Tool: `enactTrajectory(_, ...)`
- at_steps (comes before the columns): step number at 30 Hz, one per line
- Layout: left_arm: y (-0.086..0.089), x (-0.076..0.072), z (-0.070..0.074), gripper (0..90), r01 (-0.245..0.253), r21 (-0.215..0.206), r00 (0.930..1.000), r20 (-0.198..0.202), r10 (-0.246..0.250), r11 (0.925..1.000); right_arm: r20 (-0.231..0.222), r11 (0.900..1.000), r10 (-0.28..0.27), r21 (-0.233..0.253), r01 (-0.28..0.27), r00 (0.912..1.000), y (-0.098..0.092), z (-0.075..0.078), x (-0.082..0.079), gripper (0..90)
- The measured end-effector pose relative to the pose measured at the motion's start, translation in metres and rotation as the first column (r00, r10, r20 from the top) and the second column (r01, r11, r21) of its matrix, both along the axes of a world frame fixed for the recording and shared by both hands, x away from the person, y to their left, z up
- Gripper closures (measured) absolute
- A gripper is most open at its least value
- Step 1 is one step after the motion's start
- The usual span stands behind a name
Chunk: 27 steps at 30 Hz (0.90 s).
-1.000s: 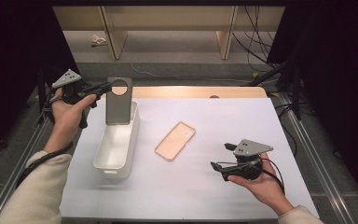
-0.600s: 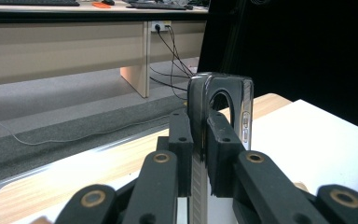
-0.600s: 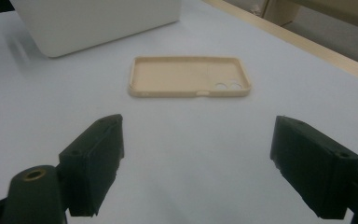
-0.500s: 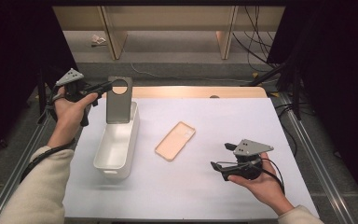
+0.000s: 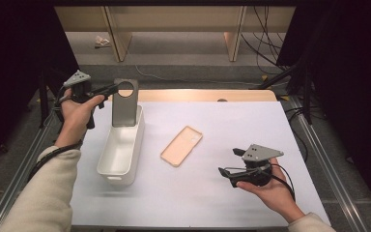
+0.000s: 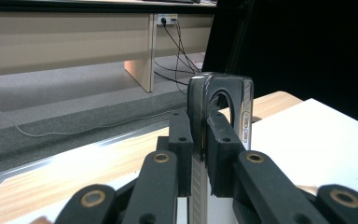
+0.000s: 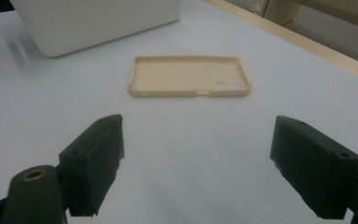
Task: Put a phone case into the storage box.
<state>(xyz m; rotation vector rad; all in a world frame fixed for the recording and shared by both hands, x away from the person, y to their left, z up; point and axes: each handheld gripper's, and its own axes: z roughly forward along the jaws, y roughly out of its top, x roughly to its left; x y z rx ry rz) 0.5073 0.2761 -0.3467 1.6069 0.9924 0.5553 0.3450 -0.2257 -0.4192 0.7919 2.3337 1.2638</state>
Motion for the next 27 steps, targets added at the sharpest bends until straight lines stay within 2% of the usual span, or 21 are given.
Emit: enactTrajectory(27, -0.002, 0.015, -0.007, 81.6, -0.022, -0.005, 0.9994, -0.025, 0.022, 0.9997, -0.005, 1.0, 0.0, -0.001, 0.0, 1.0, 0.0, 0.0, 0.0, 18.5)
